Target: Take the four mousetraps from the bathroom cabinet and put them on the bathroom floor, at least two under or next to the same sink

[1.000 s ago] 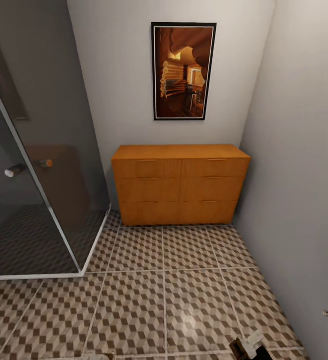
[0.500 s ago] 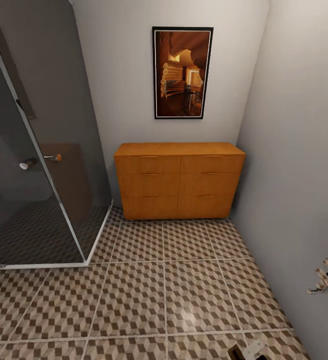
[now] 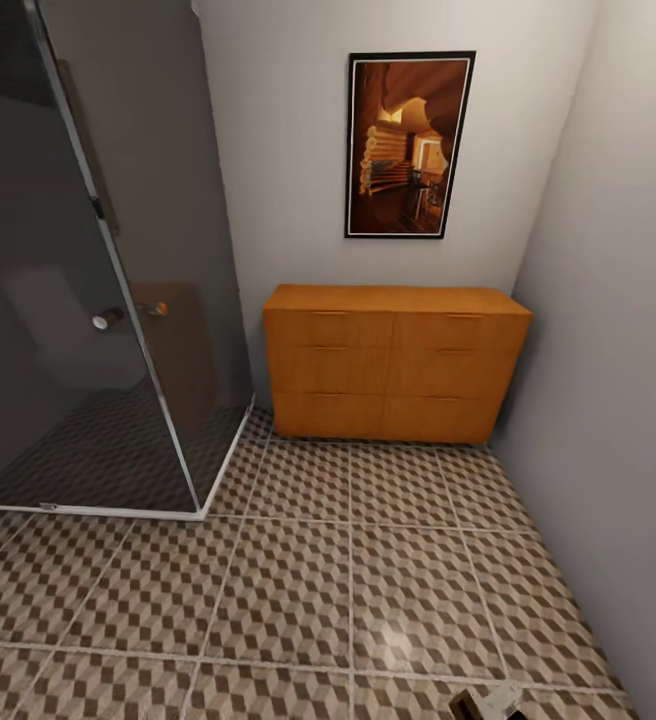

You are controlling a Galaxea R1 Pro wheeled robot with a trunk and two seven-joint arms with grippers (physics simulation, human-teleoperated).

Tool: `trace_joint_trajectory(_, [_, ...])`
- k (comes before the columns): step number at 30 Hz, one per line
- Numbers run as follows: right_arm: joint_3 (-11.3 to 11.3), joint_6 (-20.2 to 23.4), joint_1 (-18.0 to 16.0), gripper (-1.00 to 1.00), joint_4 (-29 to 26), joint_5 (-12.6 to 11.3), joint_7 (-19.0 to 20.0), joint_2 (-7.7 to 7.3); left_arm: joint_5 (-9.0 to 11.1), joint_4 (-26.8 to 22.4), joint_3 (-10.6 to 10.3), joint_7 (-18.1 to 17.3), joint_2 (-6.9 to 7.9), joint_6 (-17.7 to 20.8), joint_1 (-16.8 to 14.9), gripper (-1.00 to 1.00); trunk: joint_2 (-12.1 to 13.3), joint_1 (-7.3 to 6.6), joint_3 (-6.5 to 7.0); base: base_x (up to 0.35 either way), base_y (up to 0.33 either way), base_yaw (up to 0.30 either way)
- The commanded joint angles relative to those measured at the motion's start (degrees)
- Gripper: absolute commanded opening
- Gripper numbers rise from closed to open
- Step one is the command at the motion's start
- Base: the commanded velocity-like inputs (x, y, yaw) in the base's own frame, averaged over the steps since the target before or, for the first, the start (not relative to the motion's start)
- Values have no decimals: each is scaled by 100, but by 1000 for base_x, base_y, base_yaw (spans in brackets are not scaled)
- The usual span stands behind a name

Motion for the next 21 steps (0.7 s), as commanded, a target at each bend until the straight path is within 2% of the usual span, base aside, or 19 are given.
trace_joint_trajectory(1, [49, -4, 0, -100, -16, -50, -31, -5, 42, -27, -48, 26, -1, -45, -13, -100, -3, 0, -6, 0, 0, 288])
trace_joint_trajectory(21, [48, -4, 1, -100, -7, -50, -31, -8, 42, -30, -49, 21, -10, -45, -13, -100, -3, 0, -6, 0, 0, 288])
